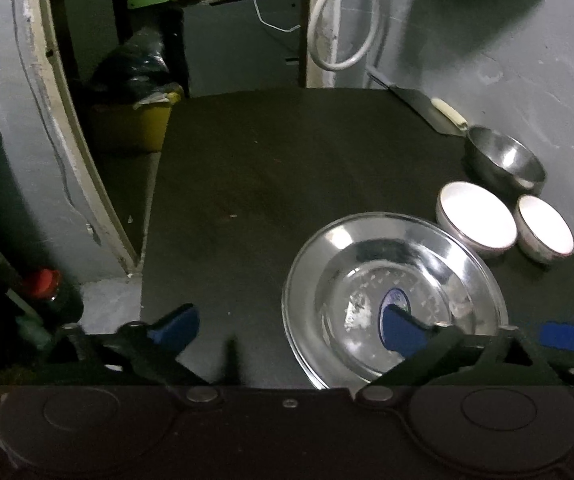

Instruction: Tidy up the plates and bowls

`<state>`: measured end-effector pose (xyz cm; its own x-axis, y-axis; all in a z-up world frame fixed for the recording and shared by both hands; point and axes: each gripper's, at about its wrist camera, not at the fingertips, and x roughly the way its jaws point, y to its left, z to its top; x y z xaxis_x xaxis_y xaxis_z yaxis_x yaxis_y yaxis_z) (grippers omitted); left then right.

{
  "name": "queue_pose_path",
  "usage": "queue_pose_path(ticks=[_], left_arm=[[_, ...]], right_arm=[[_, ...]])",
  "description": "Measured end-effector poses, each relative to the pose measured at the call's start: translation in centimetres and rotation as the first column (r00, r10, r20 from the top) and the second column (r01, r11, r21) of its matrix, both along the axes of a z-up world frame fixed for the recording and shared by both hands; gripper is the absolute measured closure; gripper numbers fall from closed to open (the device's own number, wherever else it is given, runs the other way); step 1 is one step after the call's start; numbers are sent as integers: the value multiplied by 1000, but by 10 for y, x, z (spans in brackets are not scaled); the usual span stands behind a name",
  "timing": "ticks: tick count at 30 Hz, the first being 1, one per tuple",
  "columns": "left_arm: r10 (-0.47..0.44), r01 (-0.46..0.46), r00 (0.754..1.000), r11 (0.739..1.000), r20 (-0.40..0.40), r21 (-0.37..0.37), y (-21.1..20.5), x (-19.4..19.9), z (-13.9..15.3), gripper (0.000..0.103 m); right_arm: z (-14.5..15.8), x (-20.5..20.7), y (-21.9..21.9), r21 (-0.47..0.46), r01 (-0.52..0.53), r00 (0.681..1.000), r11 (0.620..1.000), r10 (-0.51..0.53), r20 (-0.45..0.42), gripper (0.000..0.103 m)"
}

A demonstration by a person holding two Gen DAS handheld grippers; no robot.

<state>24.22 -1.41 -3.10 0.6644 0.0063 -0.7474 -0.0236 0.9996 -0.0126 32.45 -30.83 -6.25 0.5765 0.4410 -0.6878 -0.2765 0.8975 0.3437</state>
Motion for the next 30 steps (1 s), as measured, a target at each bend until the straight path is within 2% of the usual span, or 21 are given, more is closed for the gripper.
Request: queue_pose_path(ticks=[3, 10, 16, 19, 22, 27, 30], left_arm=[[-8, 9, 1000, 1000, 27, -17, 0, 1, 4, 1], [-73, 80, 991, 995, 115, -56, -14, 24, 22, 1], [-126, 137, 977, 989, 172, -48, -47, 69, 34, 1], [-150, 161, 970, 986, 192, -43, -69, 96, 37, 1], [-154, 168, 967, 984, 204, -56, -88, 122, 38, 1], [-145, 173, 976, 970, 161, -171, -103, 166, 31, 1], [-157, 182, 978, 965, 139, -190, -114, 185, 24, 1]], right_arm=[[1, -3, -9, -3, 30, 999, 1000, -30, 24, 1], [11, -1, -41, -13, 157, 979, 987, -154, 137, 0], [17, 27, -52, -176, 267, 945, 947, -222, 240, 0], [21, 44, -65, -147, 293, 930, 945, -246, 272, 0], [22, 69, -77, -90, 318, 923, 944, -287, 256, 0], [15, 107, -90, 24, 360, 916, 933, -358, 183, 1], [7, 122, -93, 47, 385, 906, 922, -387, 173, 3]])
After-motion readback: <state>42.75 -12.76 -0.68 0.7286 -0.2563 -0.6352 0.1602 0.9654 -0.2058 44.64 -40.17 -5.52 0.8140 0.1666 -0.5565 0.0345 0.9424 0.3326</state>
